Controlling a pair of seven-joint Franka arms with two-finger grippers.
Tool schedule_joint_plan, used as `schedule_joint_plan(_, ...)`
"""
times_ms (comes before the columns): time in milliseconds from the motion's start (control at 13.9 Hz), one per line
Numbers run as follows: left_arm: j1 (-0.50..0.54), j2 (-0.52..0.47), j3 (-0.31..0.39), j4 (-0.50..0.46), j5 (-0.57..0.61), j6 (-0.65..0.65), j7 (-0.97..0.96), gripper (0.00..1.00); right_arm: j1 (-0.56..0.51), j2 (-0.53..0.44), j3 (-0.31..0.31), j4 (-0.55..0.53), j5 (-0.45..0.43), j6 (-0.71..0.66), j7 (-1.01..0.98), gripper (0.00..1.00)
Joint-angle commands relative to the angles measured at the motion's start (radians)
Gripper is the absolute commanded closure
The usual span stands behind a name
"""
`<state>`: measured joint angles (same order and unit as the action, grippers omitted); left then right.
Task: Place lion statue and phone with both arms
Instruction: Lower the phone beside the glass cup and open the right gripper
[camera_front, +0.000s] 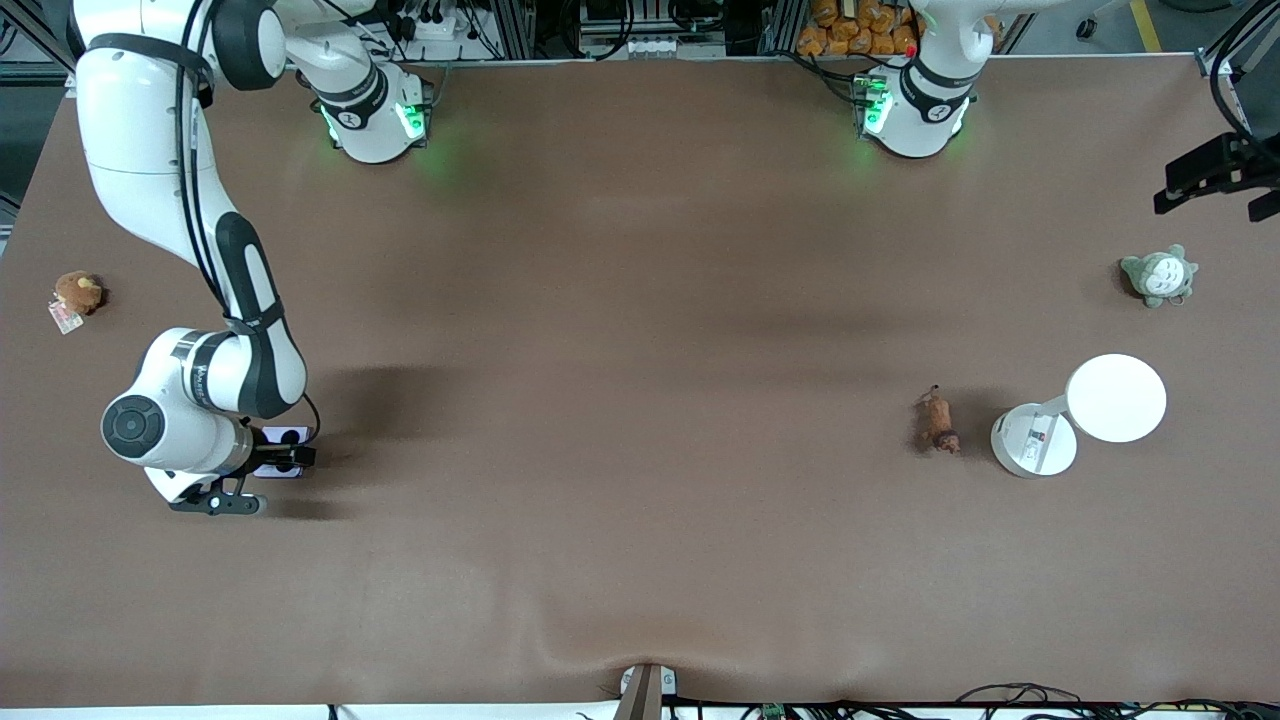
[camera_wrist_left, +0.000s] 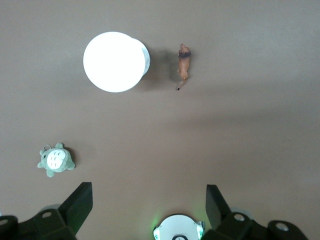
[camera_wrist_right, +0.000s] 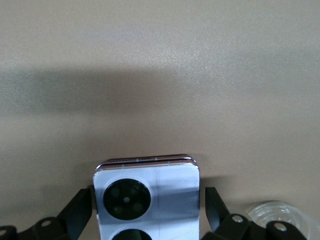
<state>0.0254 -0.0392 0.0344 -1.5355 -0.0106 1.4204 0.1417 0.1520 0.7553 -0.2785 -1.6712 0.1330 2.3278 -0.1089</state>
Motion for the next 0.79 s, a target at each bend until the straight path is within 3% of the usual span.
schedule_joint_plan(0,-0.024,0.012,0.015,-0.009,0.012,0.022,-0.037,0.0,-0.005,-0.024,0.009,0.014,0.01,-0.013,-0.018,0.0)
schedule_joint_plan(359,-0.039,0.012,0.006,-0.008,0.014,0.032,-0.111,0.0,-0.028,-0.057,0.01,0.234,0.01,-0.304,-0.028,0.0)
schedule_joint_plan(575,-0.035,0.015,0.009,-0.003,0.011,0.029,-0.096,0.0,-0.045,-0.222,0.027,0.215,0.01,-0.404,-0.047,0.0)
schedule_joint_plan(718,-0.033,0.016,0.009,-0.003,0.014,0.029,-0.1,0.0,-0.138,-0.336,0.114,0.214,0.01,-0.493,-0.066,0.0)
